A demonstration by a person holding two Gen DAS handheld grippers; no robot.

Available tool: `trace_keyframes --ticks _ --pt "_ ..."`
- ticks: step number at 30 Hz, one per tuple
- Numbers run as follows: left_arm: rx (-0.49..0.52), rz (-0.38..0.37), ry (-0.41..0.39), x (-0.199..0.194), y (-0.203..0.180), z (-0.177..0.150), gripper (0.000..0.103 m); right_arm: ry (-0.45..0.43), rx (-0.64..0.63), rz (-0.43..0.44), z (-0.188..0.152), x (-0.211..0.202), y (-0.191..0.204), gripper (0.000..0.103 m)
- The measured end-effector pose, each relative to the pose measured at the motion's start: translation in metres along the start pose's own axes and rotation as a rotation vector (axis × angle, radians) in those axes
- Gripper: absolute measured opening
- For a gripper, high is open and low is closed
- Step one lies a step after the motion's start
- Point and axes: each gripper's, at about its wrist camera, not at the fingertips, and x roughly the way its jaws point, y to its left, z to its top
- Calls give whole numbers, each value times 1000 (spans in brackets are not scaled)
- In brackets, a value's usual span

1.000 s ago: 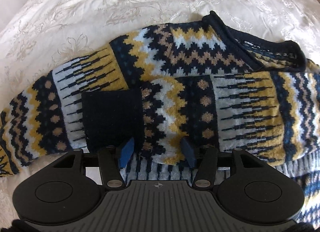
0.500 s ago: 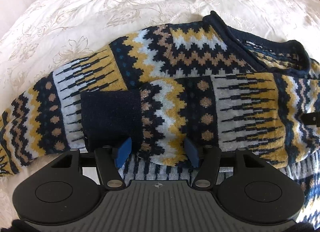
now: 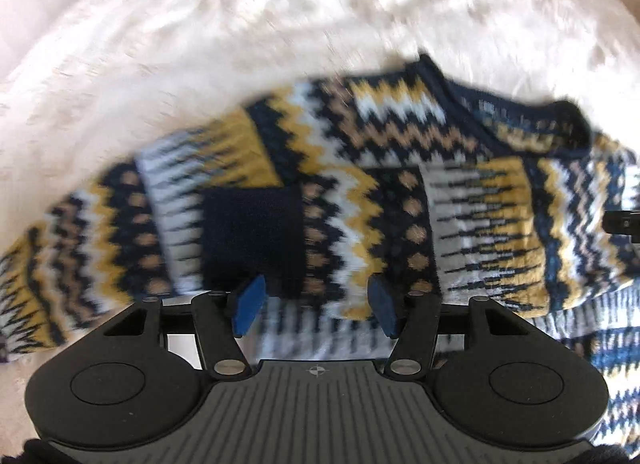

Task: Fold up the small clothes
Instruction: 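Open the right gripper to release the cuff and withdraw it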

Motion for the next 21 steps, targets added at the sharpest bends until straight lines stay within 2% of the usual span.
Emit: trace_keyframes --ticks 3,6,13,17,21 --pt "-60 5 -41 -24 27 -15 56 -68 8 22 -12 -33 8 102" --pt "-127 36 -50 -42 60 -36 56 -95 -8 50 -29 -55 21 102" --pt "-260 160 -61 -67 144 -87 56 -59 -67 138 -69 -96 69 102" --pt "-381 158 -63 -74 194 -108 56 -44 -80 157 -92 -110 92 102" --pt "-509 144 -89 -75 244 -119 56 -26 -74 164 -98 -120 107 102"
